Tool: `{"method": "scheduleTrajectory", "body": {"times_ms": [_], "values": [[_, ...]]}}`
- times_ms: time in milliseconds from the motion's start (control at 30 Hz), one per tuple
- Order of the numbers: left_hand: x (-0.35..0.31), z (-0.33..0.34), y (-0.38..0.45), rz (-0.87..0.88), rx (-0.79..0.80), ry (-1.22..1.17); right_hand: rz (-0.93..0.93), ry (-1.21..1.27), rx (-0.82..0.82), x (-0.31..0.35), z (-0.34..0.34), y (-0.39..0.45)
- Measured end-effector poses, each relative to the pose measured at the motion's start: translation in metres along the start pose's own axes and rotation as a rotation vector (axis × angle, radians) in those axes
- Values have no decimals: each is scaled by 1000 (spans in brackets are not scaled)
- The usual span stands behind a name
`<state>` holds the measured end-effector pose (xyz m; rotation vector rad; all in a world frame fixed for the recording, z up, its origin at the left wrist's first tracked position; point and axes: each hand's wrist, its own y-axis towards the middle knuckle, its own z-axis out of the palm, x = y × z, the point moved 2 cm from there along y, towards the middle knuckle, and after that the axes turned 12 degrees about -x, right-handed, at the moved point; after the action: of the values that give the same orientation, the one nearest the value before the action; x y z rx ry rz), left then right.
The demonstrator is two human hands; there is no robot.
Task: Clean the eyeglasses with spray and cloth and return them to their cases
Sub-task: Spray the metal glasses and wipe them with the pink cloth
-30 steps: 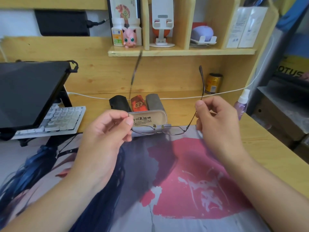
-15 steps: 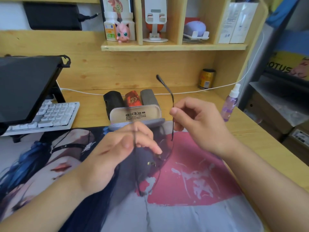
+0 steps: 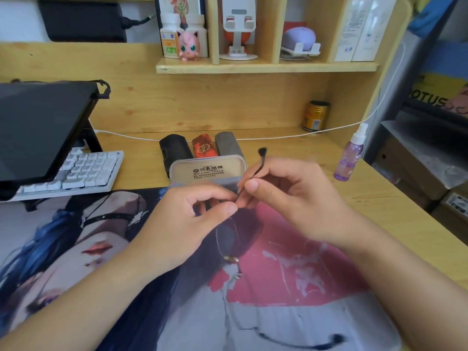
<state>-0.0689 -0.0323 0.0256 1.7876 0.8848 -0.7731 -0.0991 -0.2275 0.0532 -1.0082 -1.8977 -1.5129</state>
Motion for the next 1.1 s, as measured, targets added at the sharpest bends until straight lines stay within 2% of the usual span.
{"method": "scheduleTrajectory", "body": {"times_ms": [267, 333, 400, 467, 633, 700, 767, 833, 967, 1100], "values": [[-4, 1, -2, -73, 78, -88, 27, 112, -40, 1, 0, 0], [-3, 2, -3, -79, 26, -126, 62, 144, -80, -1, 0, 3], [-1, -1, -2, -67, -101, -139, 154, 200, -152, -8, -2, 7], [2, -6, 2, -39, -251, -125, 226, 192, -322, -20, -11, 14], [12, -20, 9, 21, -488, -73, 194, -382, -1083, -45, -73, 18], [16, -22, 9, 38, -530, -54, 294, -475, -1264, -63, -98, 15], [16, -20, 7, 53, -551, -54, 456, -545, -1232, -84, -114, 14], [17, -17, 6, 60, -563, -40, 506, -543, -1146, -99, -120, 15], [23, -15, 6, 61, -547, -15, 402, -483, -1147, -95, -121, 22], [24, -16, 8, 66, -544, -13, 381, -458, -1157, -90, -120, 25]]}}
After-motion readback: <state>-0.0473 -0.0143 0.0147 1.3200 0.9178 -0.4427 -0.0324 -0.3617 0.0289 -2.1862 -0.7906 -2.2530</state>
